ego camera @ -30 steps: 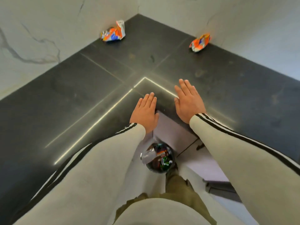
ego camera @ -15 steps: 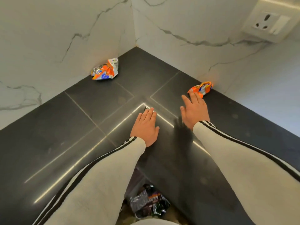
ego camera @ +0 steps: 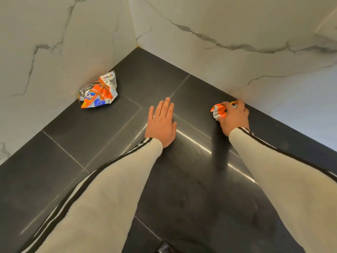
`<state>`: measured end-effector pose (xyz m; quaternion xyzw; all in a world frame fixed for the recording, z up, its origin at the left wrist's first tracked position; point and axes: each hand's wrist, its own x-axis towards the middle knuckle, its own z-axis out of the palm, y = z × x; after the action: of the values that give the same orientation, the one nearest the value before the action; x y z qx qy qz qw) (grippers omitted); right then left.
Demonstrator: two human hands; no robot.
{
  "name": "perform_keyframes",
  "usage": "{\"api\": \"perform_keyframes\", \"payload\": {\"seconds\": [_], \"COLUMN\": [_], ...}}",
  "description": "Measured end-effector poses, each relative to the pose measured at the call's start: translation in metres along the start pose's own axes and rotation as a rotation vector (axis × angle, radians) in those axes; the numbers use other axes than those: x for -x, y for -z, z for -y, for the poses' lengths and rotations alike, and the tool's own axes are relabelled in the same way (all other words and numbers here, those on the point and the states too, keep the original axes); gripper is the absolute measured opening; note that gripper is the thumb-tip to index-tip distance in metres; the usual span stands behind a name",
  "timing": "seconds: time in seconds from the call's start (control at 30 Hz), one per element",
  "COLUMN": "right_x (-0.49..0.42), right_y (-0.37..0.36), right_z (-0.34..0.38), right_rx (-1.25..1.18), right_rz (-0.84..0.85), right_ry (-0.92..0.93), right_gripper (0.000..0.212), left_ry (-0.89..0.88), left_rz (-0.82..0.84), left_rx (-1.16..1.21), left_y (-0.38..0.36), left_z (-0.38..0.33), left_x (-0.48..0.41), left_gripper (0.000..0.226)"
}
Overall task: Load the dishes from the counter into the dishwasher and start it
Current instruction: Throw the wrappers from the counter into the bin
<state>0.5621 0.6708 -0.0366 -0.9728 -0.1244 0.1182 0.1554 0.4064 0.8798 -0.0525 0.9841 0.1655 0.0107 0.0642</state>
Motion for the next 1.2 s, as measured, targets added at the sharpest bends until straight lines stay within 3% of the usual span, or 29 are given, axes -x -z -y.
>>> {"api": "perform_keyframes", "payload": {"seconds": [0.13, 0.33, 0.53, 0.7, 0.87, 0.93, 1.03, 1.2], "right_x": [-0.003, 0.016, 0.028, 0.026, 0.030, 0.042, 0.074, 0.151], "right_y": [-0.013, -0.035, -0.046, -0.047, -0.048, -0.049, -0.055, -0.066], "right_z": [0.034, 0.098, 0.117, 0.120, 0.124, 0.125, 0.118, 0.096], "right_rx": [0.120, 0.177, 0.239, 0.268, 0.298, 0.314, 0.321, 0.289], "right_rz": [0.030, 0.118, 0.159, 0.157, 0.136, 0.145, 0.151, 0.181], "right_ry": [0.124, 0.364, 0.331, 0.306, 0.298, 0.305, 0.351, 0.414], "right_gripper": [0.033, 0.022, 0.025, 0.027, 0.027, 0.026, 0.024, 0.021], "left_ry": [0.083, 0.437, 0.694, 0.843, 0.724, 0.619, 0.599, 0.517], "left_rz": [-0.048, -0.065, 0.073, 0.121, 0.009, -0.042, -0.081, 0.004], "left_rx": [-0.040, -0.119, -0.004, 0.158, 0.090, 0.122, 0.241, 0.365], "left_y": [0.006, 0.024, 0.040, 0.020, 0.013, 0.011, 0.006, 0.014], "left_z": [0.039, 0.119, 0.206, 0.214, 0.194, 0.176, 0.143, 0.074], "left_x": [-0.029, -0.049, -0.075, -0.083, -0.075, -0.062, -0.027, 0.051], "left_gripper": [0.069, 0.086, 0.090, 0.074, 0.035, 0.031, 0.030, 0.020]}}
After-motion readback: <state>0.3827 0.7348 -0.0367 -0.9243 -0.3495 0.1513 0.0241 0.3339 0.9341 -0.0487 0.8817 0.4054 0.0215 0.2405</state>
